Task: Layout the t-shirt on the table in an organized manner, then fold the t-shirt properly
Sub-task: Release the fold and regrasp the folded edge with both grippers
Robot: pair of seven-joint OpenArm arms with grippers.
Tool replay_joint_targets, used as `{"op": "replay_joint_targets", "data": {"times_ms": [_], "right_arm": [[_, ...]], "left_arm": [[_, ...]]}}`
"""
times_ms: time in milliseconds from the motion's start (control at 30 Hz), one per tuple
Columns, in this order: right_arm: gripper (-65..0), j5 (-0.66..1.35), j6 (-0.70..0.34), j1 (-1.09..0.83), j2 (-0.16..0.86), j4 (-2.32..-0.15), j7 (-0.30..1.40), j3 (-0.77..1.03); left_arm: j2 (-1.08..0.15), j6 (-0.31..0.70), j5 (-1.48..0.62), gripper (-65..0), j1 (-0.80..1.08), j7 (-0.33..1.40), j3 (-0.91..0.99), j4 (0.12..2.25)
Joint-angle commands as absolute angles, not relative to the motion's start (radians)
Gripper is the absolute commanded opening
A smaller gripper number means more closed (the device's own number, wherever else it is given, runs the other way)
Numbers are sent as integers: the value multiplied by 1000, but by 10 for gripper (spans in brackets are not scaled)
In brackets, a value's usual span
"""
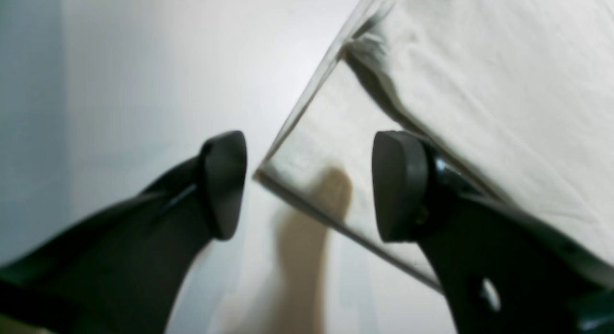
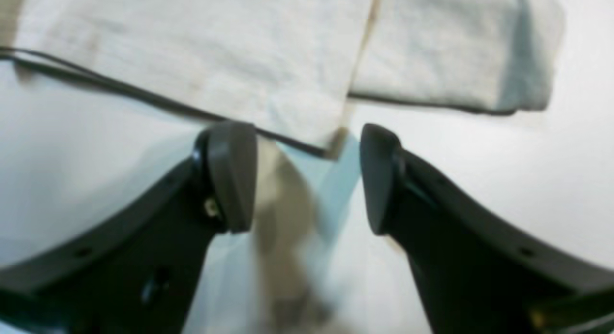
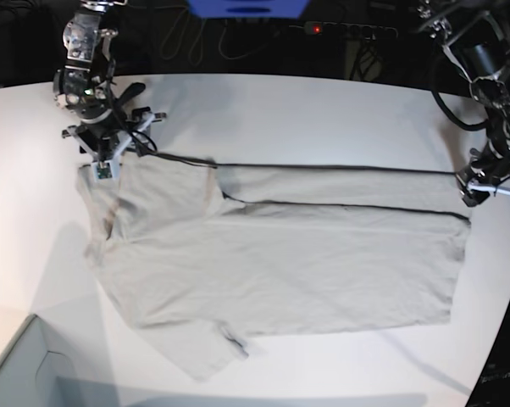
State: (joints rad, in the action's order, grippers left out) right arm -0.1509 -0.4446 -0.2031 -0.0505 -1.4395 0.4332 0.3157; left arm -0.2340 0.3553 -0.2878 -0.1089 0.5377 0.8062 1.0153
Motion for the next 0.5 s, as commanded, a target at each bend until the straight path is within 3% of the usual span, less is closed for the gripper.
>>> {"op": "replay_joint_targets", "data": {"times_ms": [0, 100, 233, 467], "right_arm": [[-319, -143, -446, -197, -50, -1437, 427, 315], [-390, -143, -446, -193, -50, -1415, 426, 314], [-631, -143, -447, -183, -45, -1428, 415, 314], [-650, -142, -447, -150, -47, -1609, 404, 286]], "left_arm": [[-252, 360, -298, -249, -125, 516, 808, 1032], [-252, 360, -298, -249, -125, 516, 808, 1032], [-252, 360, -298, -249, -125, 516, 808, 1030], [-255, 360, -298, -247, -125, 516, 808, 1030]]}}
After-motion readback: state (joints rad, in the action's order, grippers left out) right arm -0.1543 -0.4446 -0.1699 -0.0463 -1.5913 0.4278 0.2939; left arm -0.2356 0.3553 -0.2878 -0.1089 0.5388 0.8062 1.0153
